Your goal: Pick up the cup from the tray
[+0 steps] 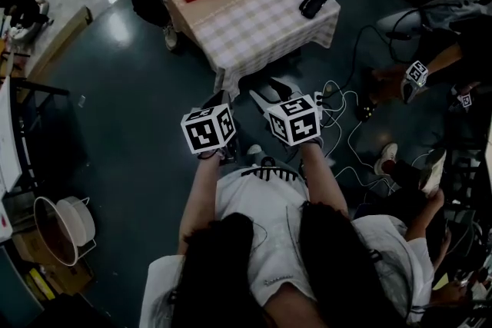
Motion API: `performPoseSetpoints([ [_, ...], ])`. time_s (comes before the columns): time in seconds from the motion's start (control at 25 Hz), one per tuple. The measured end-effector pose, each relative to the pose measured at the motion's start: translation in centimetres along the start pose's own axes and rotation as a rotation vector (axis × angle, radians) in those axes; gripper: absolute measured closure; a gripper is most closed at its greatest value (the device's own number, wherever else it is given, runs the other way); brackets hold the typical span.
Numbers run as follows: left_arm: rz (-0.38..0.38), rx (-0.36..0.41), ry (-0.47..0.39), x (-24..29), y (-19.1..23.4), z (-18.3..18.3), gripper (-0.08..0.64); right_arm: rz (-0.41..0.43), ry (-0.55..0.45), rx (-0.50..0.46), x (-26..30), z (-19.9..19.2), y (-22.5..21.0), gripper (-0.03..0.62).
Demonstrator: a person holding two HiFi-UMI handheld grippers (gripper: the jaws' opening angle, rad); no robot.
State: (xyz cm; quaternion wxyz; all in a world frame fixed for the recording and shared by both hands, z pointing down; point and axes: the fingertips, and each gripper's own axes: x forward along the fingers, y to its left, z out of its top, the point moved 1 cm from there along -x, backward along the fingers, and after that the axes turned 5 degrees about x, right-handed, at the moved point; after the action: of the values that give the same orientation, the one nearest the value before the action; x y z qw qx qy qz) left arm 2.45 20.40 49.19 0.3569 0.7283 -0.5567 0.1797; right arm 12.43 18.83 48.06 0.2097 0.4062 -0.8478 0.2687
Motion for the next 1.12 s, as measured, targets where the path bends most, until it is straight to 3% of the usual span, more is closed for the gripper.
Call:
performPoseSetpoints([
  [0.32, 0.0, -0.001, 0.007, 2.8, 1.7, 2.9, 0.557, -0.076, -0.024, 0.017, 2.4, 3.2, -2.8, 0.377],
  [1.12, -0.01, -0.004, 0.032, 10.4, 11.7, 14.7, 0.557, -0.097, 0.04, 0.025, 15.5, 12.8, -3.7, 0.342],
])
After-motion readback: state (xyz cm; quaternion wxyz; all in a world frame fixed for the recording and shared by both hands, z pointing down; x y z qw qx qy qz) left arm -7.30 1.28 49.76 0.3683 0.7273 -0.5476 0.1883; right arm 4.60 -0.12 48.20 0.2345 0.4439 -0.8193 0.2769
